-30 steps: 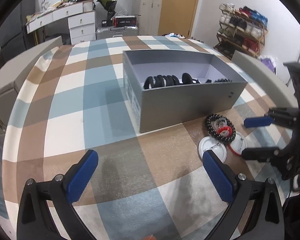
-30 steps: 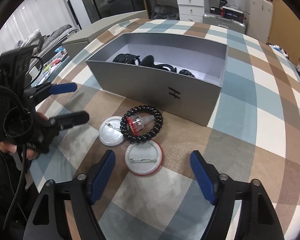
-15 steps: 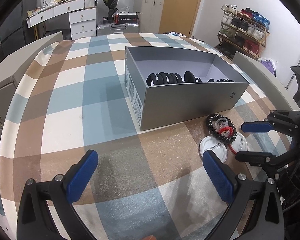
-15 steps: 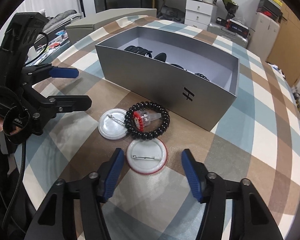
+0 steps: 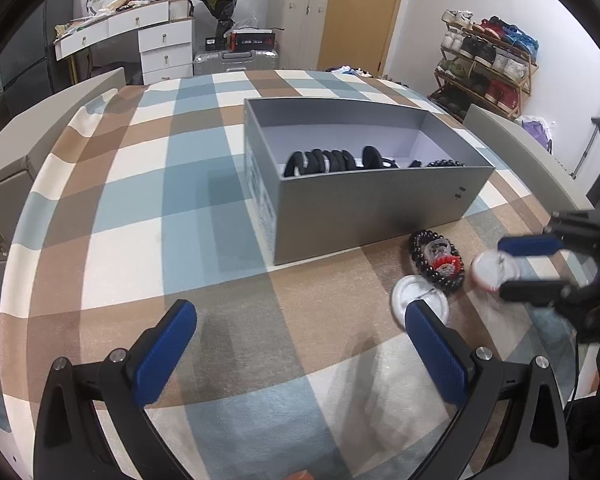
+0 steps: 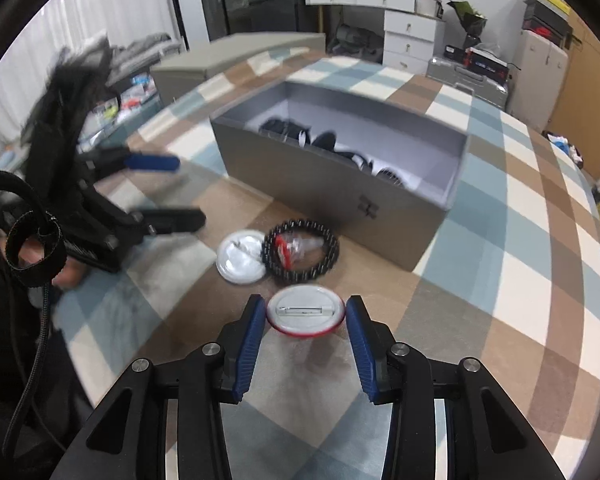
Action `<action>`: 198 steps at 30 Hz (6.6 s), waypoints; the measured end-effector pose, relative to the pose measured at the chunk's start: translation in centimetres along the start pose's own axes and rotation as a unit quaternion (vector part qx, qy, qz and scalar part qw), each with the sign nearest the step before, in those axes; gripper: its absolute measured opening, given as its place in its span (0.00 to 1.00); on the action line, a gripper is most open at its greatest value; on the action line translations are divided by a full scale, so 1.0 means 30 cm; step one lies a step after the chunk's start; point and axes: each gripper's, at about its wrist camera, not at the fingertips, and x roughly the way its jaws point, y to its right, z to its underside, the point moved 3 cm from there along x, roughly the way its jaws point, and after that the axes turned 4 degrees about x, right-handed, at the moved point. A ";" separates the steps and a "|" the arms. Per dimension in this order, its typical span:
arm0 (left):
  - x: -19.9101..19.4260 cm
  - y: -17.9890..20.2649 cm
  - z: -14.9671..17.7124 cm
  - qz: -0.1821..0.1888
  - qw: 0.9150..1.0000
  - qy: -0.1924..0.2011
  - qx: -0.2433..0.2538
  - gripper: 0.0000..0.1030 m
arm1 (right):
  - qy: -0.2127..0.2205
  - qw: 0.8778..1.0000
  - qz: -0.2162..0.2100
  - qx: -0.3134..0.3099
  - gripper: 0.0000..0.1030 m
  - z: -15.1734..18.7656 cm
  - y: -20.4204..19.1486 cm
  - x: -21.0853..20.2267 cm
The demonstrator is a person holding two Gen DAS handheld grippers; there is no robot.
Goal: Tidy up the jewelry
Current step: 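Grasp the red-rimmed white badge with the right tool, then lift the badge with the right tool while the left tool grasps the white pin badge, then carry both badges into the gray box and open both tools, then pull both tools back toward the remaining bracelet and vial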
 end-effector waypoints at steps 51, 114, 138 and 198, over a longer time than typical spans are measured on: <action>-0.082 0.177 -0.056 0.053 0.993 0.049 0.093 0.34 | 0.158 0.979 -0.079 0.099 0.39 -0.079 0.106 -0.195; -0.021 0.006 -0.220 -0.026 0.991 0.133 -0.007 0.34 | 0.171 0.947 -0.110 0.249 0.41 -0.210 0.227 0.006; -0.082 0.061 -0.187 -0.023 0.992 0.122 0.011 0.81 | 0.168 0.956 -0.082 0.225 0.83 -0.170 0.221 -0.121; -0.034 -0.065 0.012 -0.073 0.997 0.015 0.005 0.99 | -0.010 0.999 0.024 0.046 0.67 -0.056 -0.070 0.163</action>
